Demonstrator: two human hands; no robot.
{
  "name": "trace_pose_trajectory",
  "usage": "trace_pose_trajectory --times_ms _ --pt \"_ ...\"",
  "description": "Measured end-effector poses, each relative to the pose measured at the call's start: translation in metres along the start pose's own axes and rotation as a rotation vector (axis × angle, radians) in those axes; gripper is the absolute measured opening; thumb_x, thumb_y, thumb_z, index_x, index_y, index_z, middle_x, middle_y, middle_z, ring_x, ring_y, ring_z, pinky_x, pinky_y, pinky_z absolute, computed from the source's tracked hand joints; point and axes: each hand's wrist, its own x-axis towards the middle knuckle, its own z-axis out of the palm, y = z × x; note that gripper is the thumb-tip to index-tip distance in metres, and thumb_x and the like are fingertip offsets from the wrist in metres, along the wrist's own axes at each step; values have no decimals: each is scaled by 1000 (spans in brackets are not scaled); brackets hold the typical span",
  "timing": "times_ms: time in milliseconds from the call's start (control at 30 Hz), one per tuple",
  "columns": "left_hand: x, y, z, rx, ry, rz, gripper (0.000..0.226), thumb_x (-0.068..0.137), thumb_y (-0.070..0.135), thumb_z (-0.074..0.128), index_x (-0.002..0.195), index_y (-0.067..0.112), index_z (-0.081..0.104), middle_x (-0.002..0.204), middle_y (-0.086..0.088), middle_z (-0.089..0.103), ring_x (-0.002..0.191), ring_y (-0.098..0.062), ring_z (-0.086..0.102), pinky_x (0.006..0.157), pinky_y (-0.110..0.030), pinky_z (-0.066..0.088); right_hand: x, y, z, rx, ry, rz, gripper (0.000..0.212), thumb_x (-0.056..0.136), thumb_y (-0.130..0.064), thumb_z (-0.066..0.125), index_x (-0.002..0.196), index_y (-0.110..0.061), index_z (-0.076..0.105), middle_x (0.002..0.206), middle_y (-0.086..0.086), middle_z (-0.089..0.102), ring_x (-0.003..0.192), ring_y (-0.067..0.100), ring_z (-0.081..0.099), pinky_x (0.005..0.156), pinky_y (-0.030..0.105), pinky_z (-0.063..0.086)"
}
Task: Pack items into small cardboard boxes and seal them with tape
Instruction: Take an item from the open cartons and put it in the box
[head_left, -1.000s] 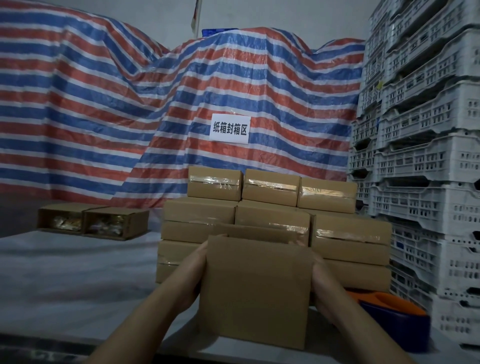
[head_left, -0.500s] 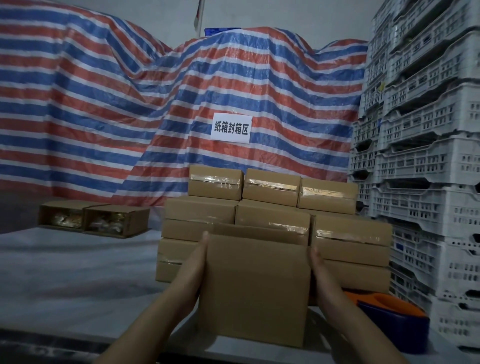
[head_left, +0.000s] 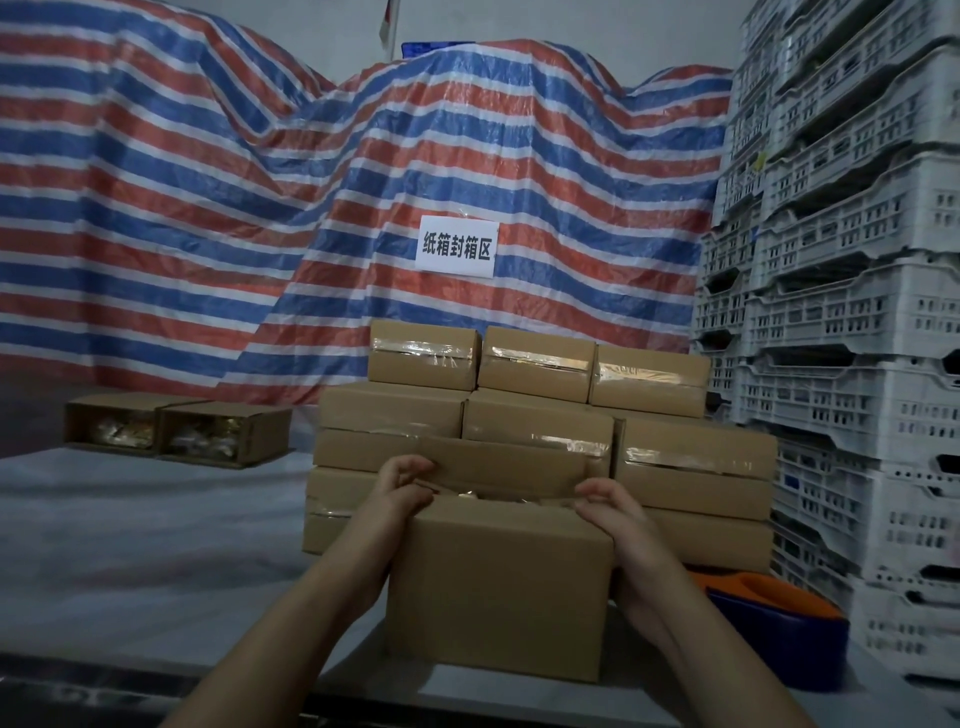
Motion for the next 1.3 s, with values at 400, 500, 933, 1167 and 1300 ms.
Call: trace_pose_trajectory --times_ms 400,500,933,1167,1300 --pt "6 -7 0 4 42 168 59 94 3 53 129 51 43 121 14 48 108 -3 48 84 -26 40 -1 -2 -5 62 -98 -42 62 97 -23 62 140 -62 41 146 -7 38 123 17 43 93 42 41" --pt "5 -8 1 -4 54 164 50 96 7 52 118 52 51 114 13 51 108 -10 52 82 -29 43 -2 -2 -5 55 -90 -77 54 99 -21 58 133 -61 50 143 -11 41 125 18 45 94 43 43" --pt "2 5 2 267 135 111 26 97 9 49 88 17 72 108 2 61 96 -10 53 72 -25 36 -2 0 2 43 -54 -68 28 98 -18 55 90 -21 82 126 -11 64 117 17 55 94 41 45" --pt "-5 39 31 1060 16 451 24 100 34 47 113 20 62 104 8 57 98 -11 55 93 -39 49 -2 -1 1 35 -54 -40 26 98 -20 56 95 -21 82 125 -9 65 116 19 56 100 43 45" --pt "-5 40 53 1294 -288 377 56 97 64 30 138 31 49 132 6 57 115 -13 54 97 -36 47 0 -1 1 51 -51 -10 25 98 -20 57 94 -22 82 123 -6 67 114 22 60 96 43 48"
